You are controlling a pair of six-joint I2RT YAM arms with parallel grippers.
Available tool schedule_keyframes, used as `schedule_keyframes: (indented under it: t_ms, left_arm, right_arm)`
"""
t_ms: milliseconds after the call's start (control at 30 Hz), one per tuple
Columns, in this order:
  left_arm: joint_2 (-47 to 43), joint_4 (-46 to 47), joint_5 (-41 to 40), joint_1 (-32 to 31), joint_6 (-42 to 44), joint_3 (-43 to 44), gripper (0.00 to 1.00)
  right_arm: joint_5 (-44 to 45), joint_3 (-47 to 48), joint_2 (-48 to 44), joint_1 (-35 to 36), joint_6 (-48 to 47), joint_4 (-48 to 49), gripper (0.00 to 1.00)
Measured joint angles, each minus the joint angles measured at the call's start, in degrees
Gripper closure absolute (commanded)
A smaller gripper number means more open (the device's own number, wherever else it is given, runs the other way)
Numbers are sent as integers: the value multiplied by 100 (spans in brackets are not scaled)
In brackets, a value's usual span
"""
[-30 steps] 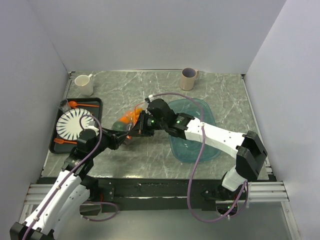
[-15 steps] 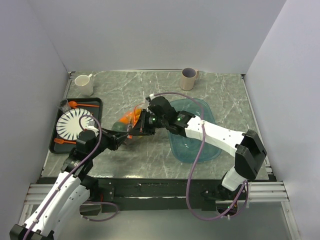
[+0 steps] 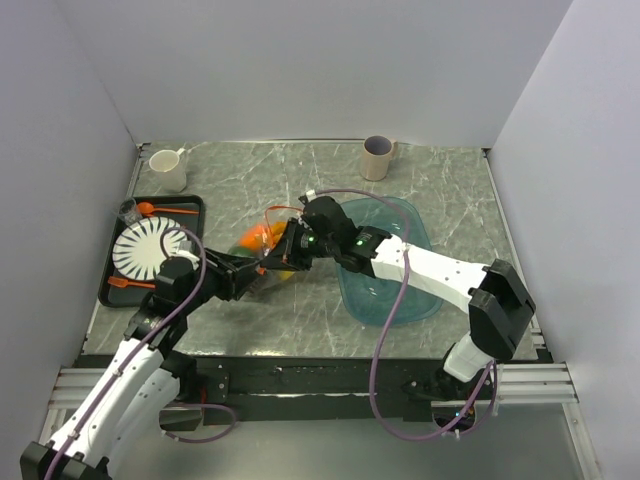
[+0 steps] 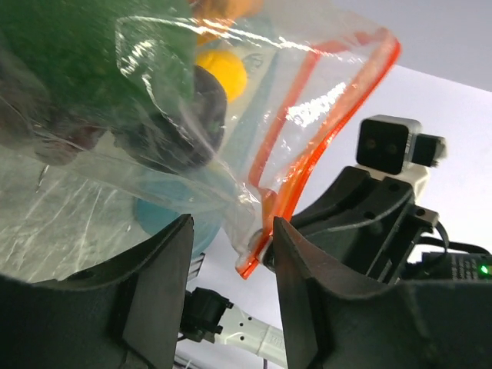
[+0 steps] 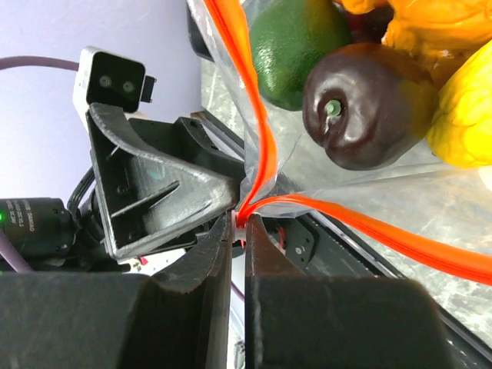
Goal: Place the food in the zip-top bag and seal the zipper
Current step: Zip the zipper food storage bag at the center of the board.
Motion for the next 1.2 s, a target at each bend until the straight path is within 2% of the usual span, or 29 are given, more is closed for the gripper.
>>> schedule_keyframes:
  t_ms: [133,267,300,467,633,733,767,833,933,1100,1200]
  left_arm:
    - [-304,9,-55,0,-42,0,55]
    - [-450,59,-68,0,-61,0,73]
    - [-437,52,-81,0,-61,0,74]
    - [-424,68,-103,0,-63,0,70]
    - [-435,66,-107,0,-61,0,71]
    - [-452,66,-129,0,-61,0,81]
    - [-452,68,-131,0,-72,0,89]
    - [-455,81,-151,-11,-85,0,94]
    - [-455,83,-177,-31,-68,-2,91]
    - [-369,92,-267,-98,-61,-2,76]
    - [-363,70,-341,-153,-63,-9,75]
  right_arm:
    - [-17,2,2,2,66,76,100]
    - [-15,24,24,2,87,79,100]
    - [-15,31,24,2,98,79,100]
    - [-13,66,33,2,103,74,100]
    - [-20,140,74,0,101,31,100]
    - [-26,175,116,0,103,33,100]
    - [-24,175,116,0,101,24,100]
    - [-15,175,120,0,96,7,100]
    - [-28,179,131,-11,101,-15,100]
    - [-26,221,144,-26,101,-26,100]
    - [-26,221,144,-42,103,-26,100]
